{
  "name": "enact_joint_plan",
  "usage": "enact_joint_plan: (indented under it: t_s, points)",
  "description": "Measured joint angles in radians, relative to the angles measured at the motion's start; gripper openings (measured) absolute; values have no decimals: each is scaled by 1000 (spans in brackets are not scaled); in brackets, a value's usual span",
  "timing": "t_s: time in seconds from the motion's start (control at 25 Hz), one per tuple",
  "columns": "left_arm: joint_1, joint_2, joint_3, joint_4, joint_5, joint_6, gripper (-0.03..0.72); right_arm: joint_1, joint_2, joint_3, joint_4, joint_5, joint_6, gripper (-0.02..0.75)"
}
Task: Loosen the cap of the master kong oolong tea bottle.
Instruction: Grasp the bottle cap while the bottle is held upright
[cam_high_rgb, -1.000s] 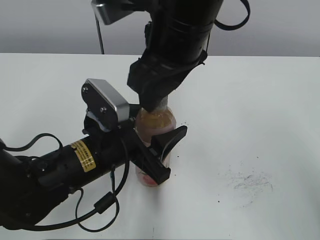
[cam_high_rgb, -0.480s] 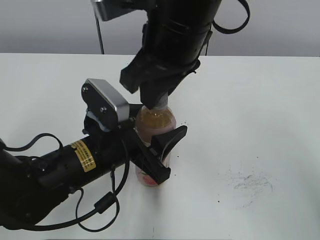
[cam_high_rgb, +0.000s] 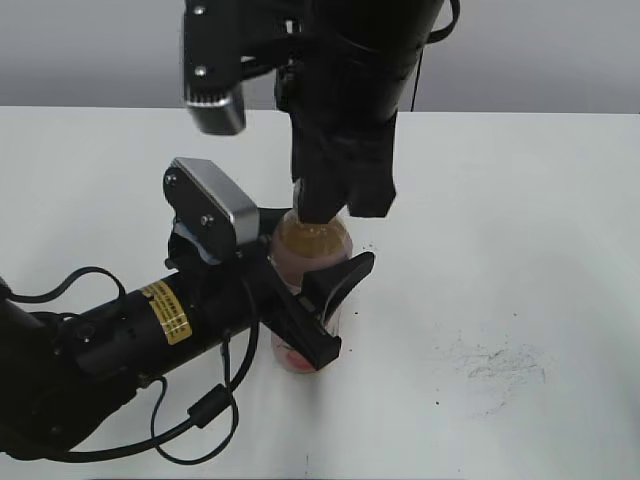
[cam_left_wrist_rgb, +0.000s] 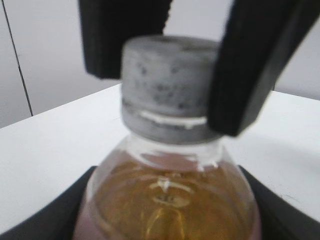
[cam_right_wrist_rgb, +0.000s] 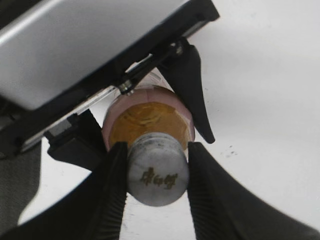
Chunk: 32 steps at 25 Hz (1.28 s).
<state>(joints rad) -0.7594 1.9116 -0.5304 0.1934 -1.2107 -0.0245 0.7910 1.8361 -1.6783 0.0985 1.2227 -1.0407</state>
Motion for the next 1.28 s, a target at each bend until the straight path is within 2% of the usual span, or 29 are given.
enact_joint_plan:
  t_s: [0.44,0.6,0.72,0.8,0.92,0.96,1.12,1.2,1.28]
  points:
    - [0,0,0,-1,0,2,447,0,0,0,1,3,-957,272]
    - [0,0,0,-2,0,2,447,0,0,0,11,2,-1217,272]
    - [0,0,0,-2,0,2,447,0,0,0,14,1,-1306,272]
    - [0,0,0,-2,0,2,447,0,0,0,18,1,-1306,272]
    - [0,0,0,-2,0,2,447,0,0,0,30,2,-1180,292]
    - [0,0,0,-3,0,1,447,0,0,0,39,1,-1099,332]
    - [0,0,0,-4,0,0,447,0,0,0,74,1,-701,601]
    - [0,0,0,-4,0,0,447,0,0,0,66,0,-485,650]
    - [0,0,0,-5,0,-1,447,0,0,0,44,0,-222,621]
